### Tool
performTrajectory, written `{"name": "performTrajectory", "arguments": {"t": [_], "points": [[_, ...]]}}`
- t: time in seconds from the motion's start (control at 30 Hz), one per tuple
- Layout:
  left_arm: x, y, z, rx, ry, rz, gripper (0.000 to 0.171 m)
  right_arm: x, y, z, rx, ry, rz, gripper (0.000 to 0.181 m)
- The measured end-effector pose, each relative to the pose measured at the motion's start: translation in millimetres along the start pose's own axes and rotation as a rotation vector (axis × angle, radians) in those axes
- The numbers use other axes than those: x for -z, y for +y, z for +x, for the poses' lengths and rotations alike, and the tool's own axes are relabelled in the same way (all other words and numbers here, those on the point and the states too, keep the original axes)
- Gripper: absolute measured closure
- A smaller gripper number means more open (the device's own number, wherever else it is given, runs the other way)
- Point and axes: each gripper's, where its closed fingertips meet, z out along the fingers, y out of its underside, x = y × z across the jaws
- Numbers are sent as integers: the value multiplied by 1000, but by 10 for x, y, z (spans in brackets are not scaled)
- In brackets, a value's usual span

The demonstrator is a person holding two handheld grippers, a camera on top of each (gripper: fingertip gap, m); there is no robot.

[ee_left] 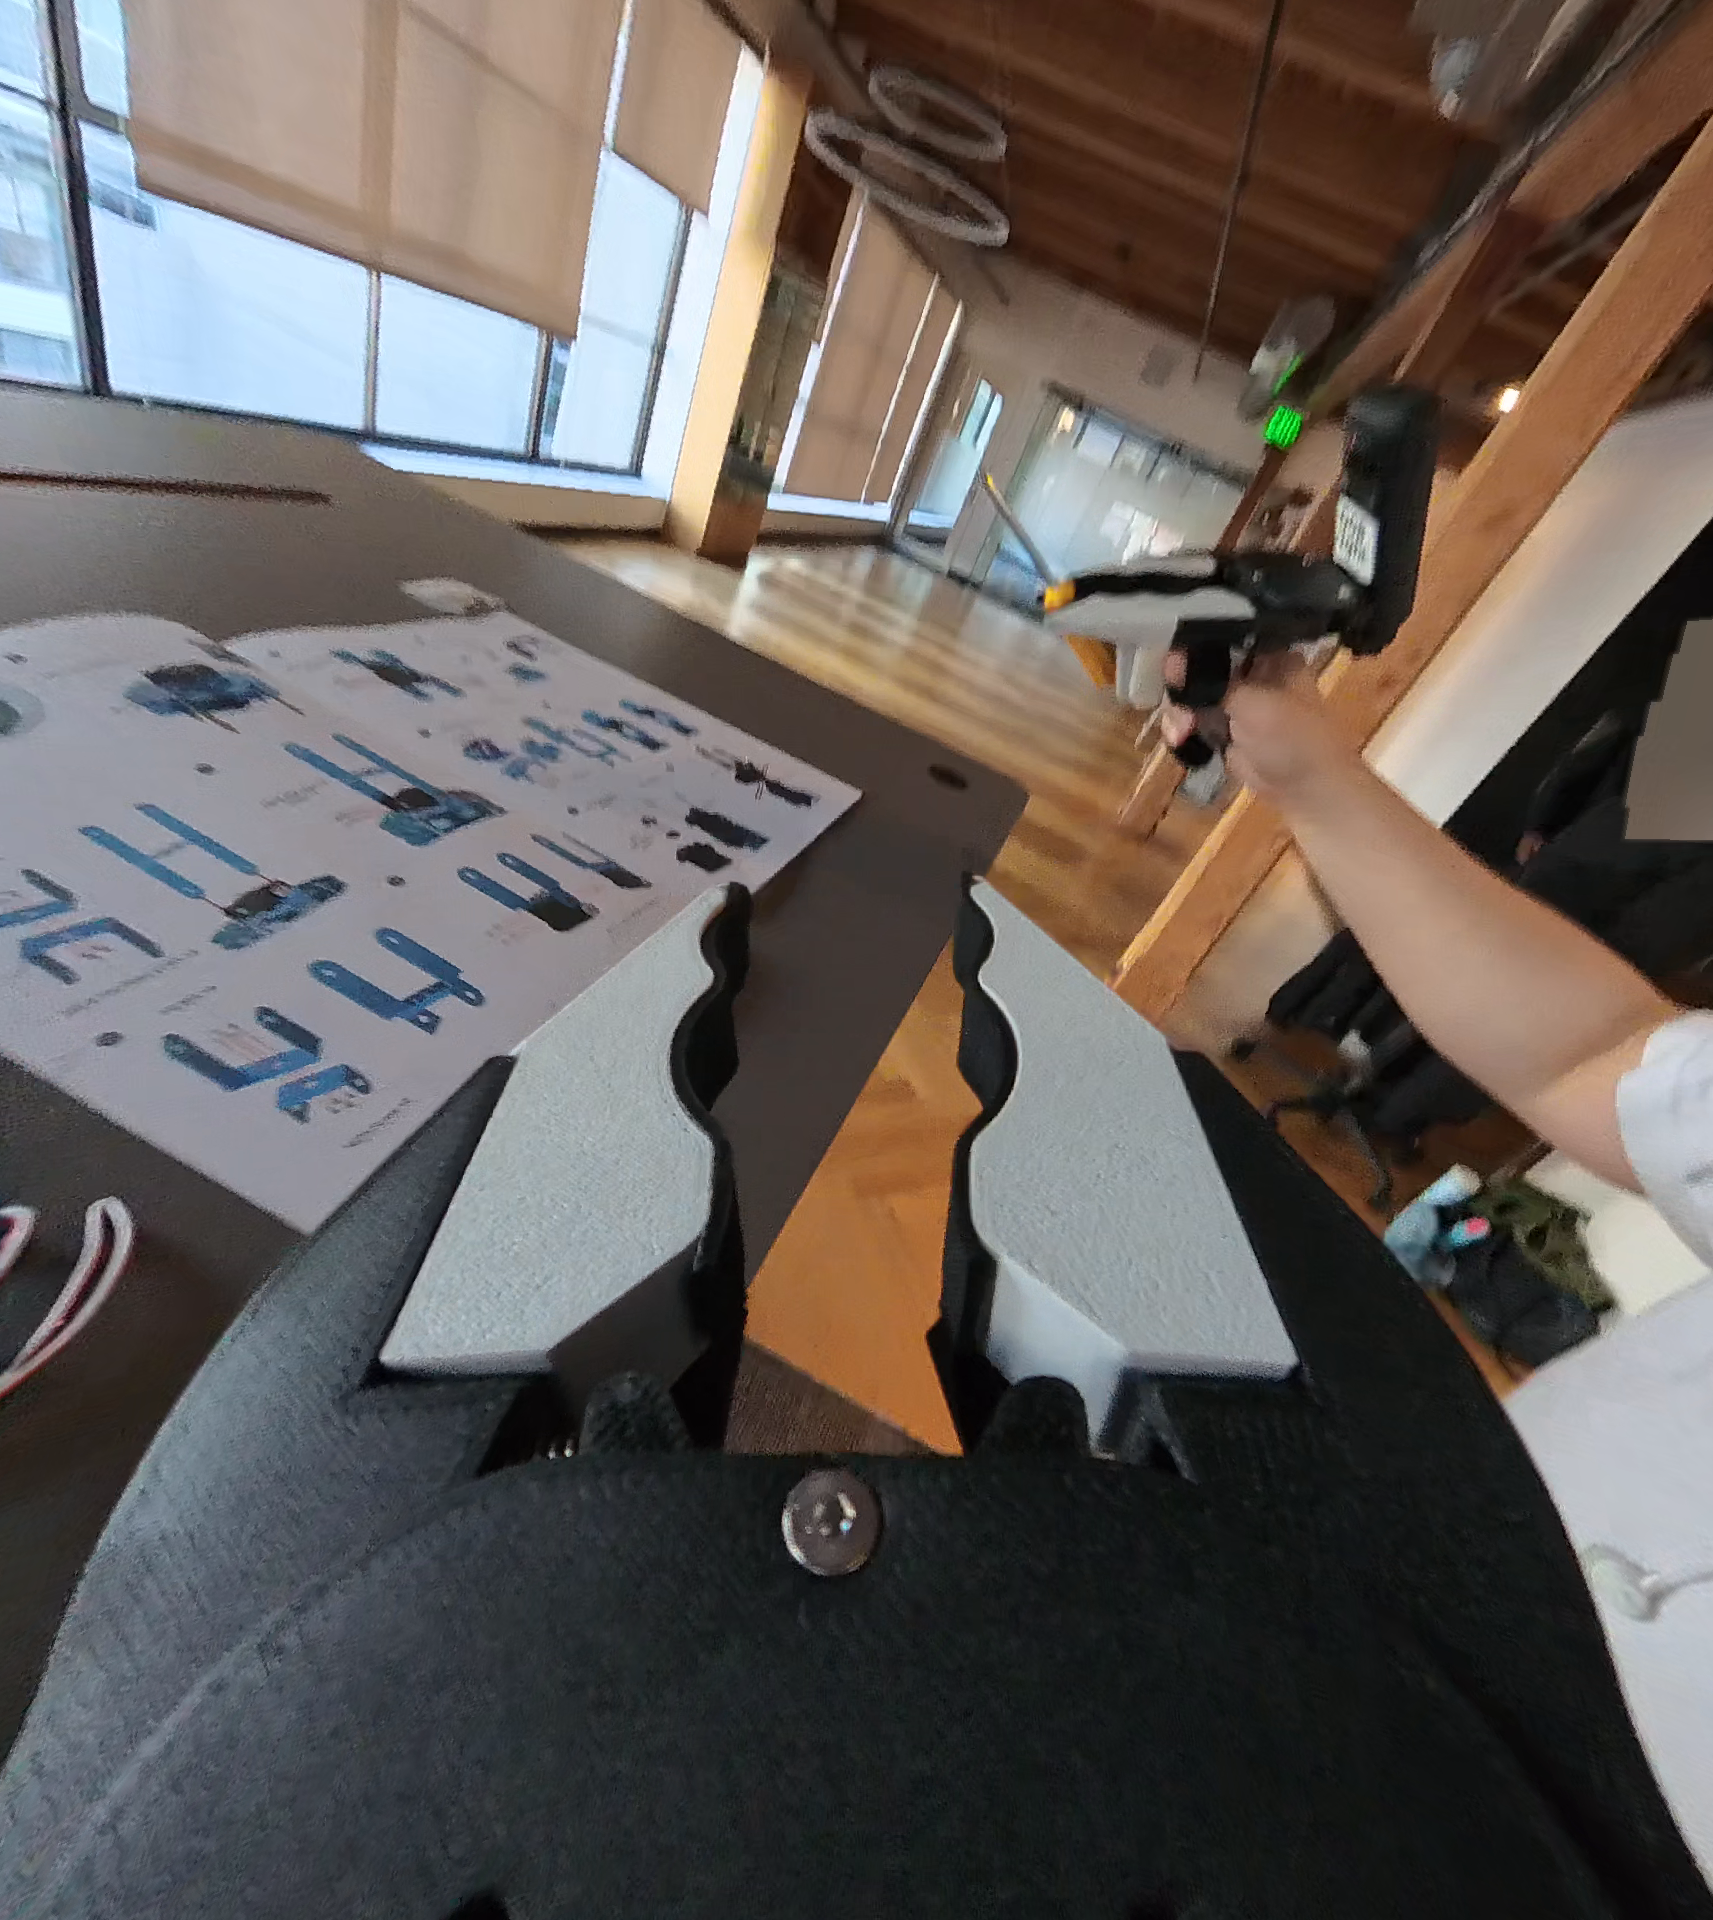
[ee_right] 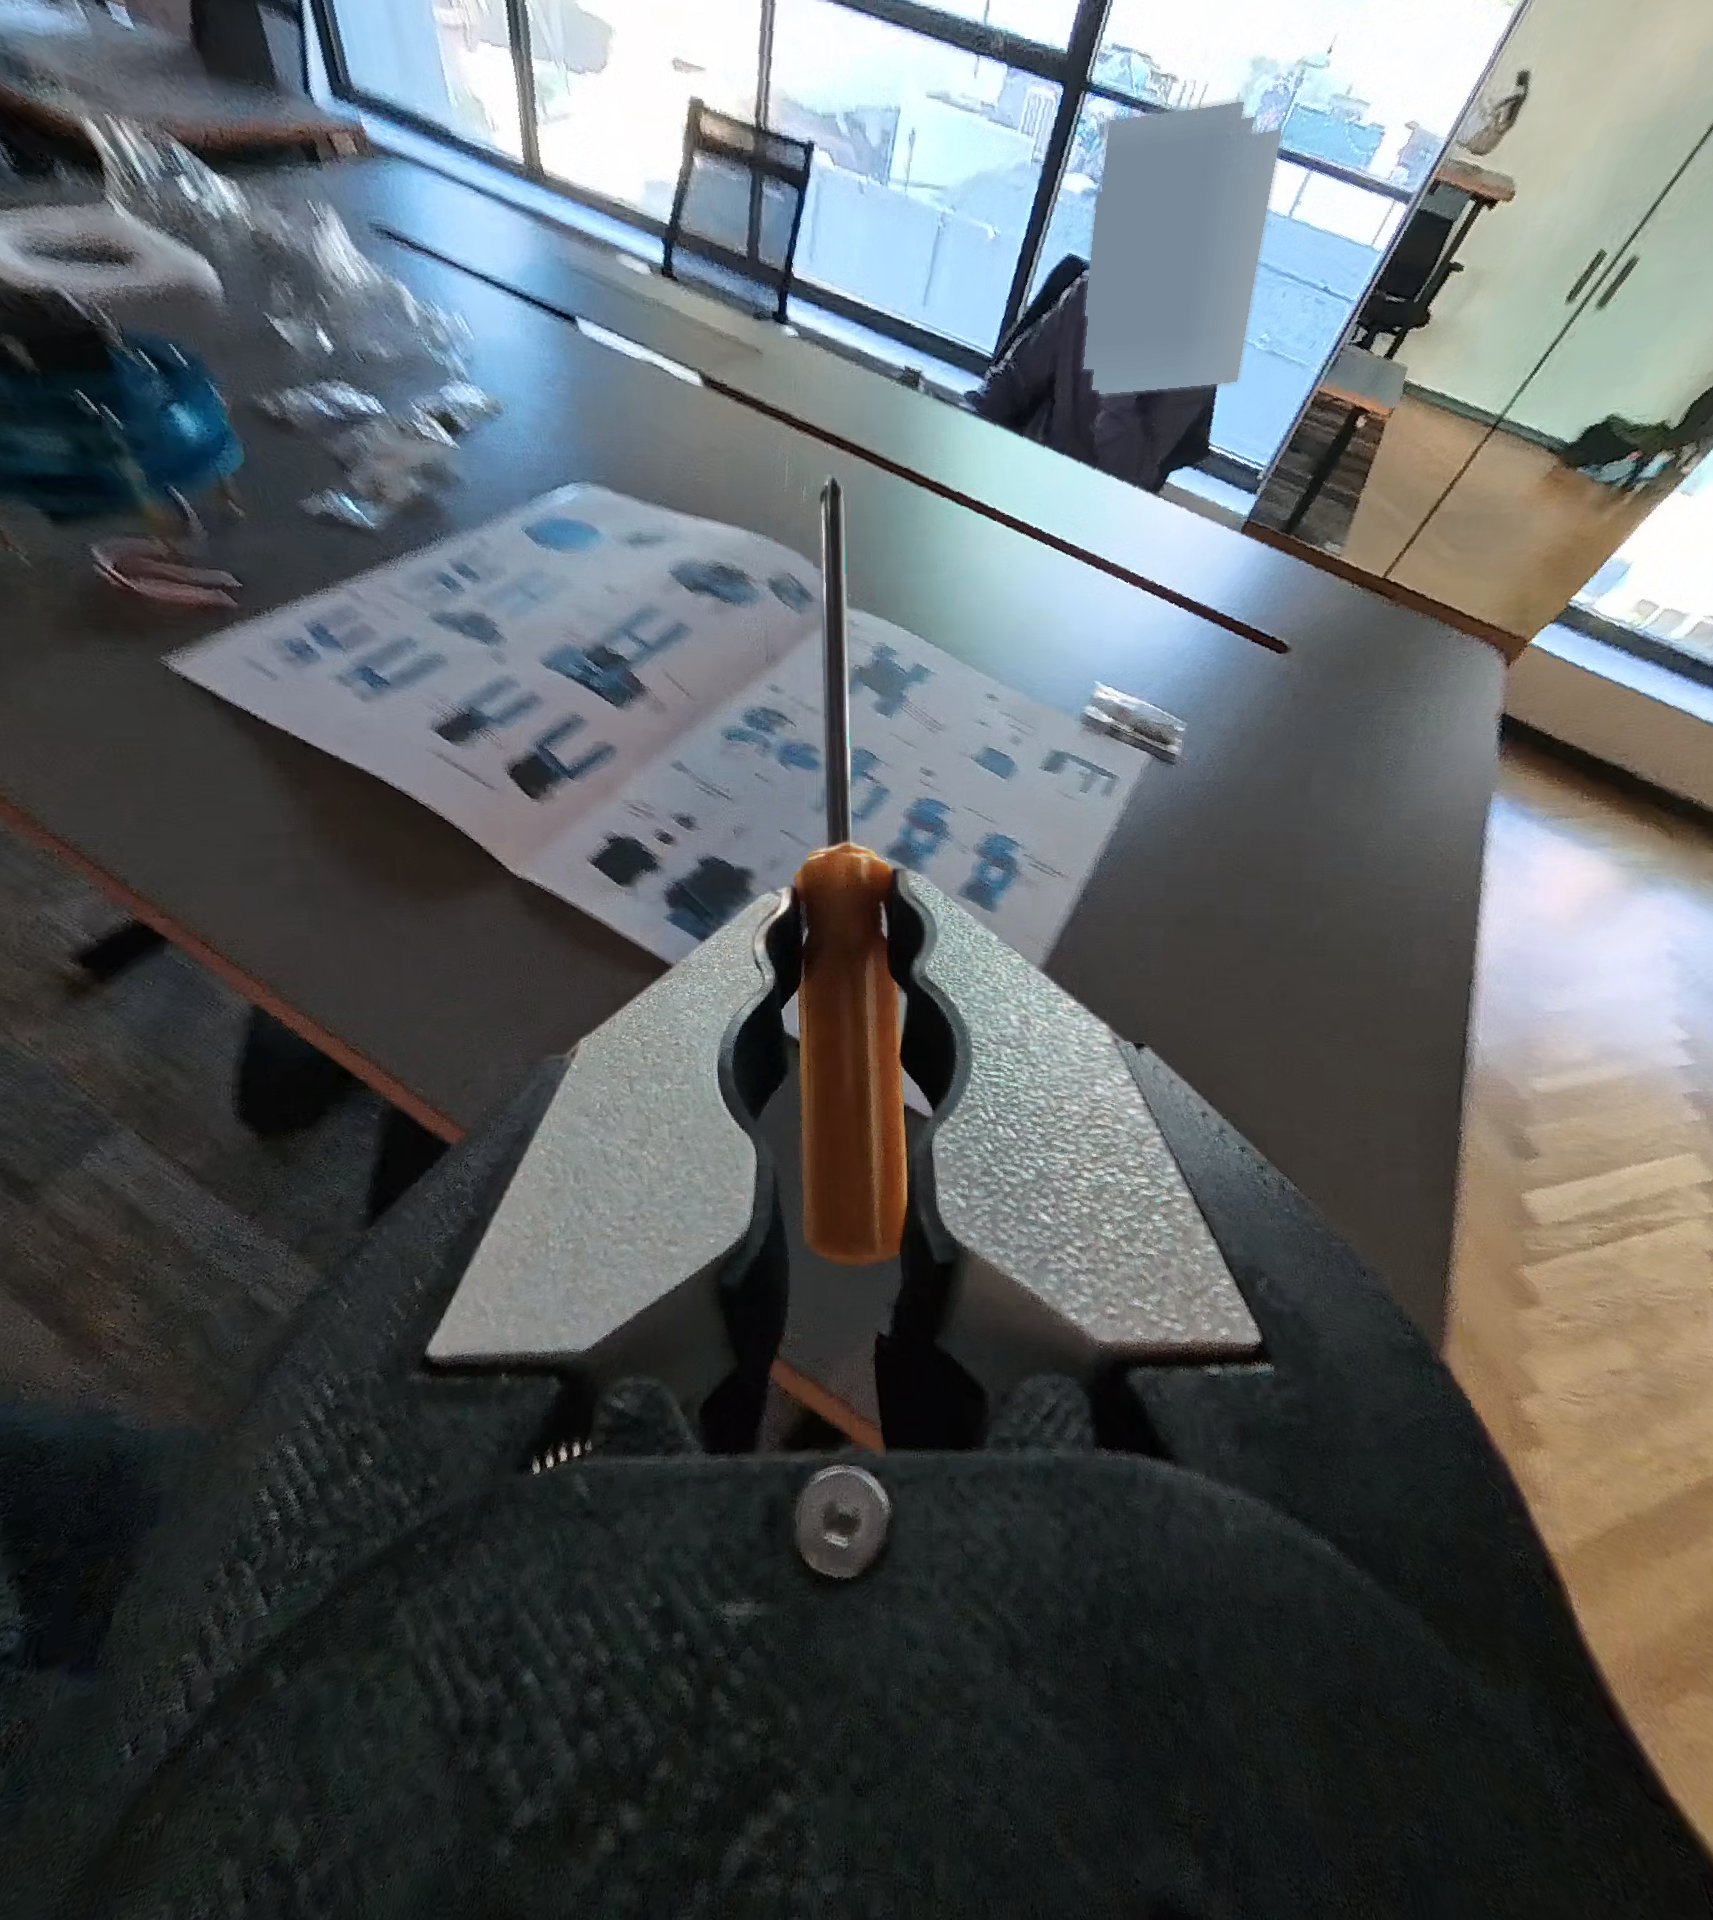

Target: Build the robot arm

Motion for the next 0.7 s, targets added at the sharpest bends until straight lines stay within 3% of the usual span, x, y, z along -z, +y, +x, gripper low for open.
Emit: {"name": "performTrajectory", "arguments": {"t": [0.1, 0.27, 0.4, 0.5, 0.7], "points": [[-388, 214, 12, -59, 22, -90, 133, -47, 259, 287, 133, 53, -51, 167], [-959, 304, -71, -68, 31, -105, 138, -181, 629, 600, 283, 30, -161, 166], [-1311, 367, -7, -16, 34, -125, 138, -386, 829, 838, 432, -65, -217, 166], [-1564, 448, -44, -16, -49, -142, 138, -561, 944, 1036, 562, -156, -220, 166], [-1963, 529, 16, 67, -228, -60, 140, -949, 1054, 1244, 811, -423, -136, 166]]}}
